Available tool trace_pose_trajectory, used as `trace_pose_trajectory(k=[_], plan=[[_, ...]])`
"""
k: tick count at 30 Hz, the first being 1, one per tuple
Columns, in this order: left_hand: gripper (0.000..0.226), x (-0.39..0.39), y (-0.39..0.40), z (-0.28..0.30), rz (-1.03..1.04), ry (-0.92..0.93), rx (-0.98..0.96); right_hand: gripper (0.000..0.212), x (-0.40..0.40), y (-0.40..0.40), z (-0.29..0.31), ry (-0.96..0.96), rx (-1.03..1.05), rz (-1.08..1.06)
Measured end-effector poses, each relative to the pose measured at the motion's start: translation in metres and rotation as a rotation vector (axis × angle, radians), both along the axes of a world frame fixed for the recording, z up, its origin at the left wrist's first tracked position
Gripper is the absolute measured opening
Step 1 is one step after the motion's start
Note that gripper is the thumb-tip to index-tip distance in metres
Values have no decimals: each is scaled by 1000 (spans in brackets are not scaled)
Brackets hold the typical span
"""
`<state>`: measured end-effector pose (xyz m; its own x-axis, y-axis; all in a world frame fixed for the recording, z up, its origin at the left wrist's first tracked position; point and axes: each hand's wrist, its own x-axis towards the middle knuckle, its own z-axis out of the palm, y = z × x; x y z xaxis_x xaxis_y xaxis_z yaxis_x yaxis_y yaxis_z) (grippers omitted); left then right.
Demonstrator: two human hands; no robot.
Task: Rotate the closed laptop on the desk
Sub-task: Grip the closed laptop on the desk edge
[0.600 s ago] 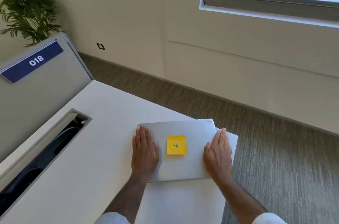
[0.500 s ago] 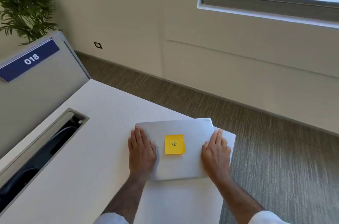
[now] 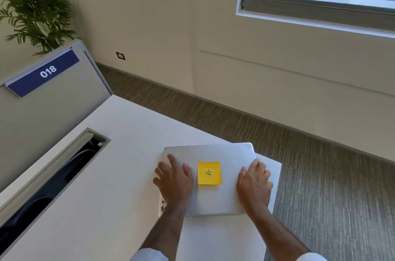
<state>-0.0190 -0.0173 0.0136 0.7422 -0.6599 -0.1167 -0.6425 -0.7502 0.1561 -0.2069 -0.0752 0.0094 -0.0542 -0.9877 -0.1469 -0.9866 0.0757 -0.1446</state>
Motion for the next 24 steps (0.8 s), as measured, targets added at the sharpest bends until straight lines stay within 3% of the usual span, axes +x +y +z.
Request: trace_pose_trajectory(k=[5,11,19,24], plan=[[53,8,-14,1,72,78,-112,62,5,-2,2,-99,-18,-59],[66,16,-5,4,139,166,-204,62,-1,7,3,-186,-43,-86],[73,16,25,16,146,323,-340,61,-10,31,9,-231,-71,-109],[71,15,49,28,156,327,-371,59,-10,48,18,-236,-96,-88]])
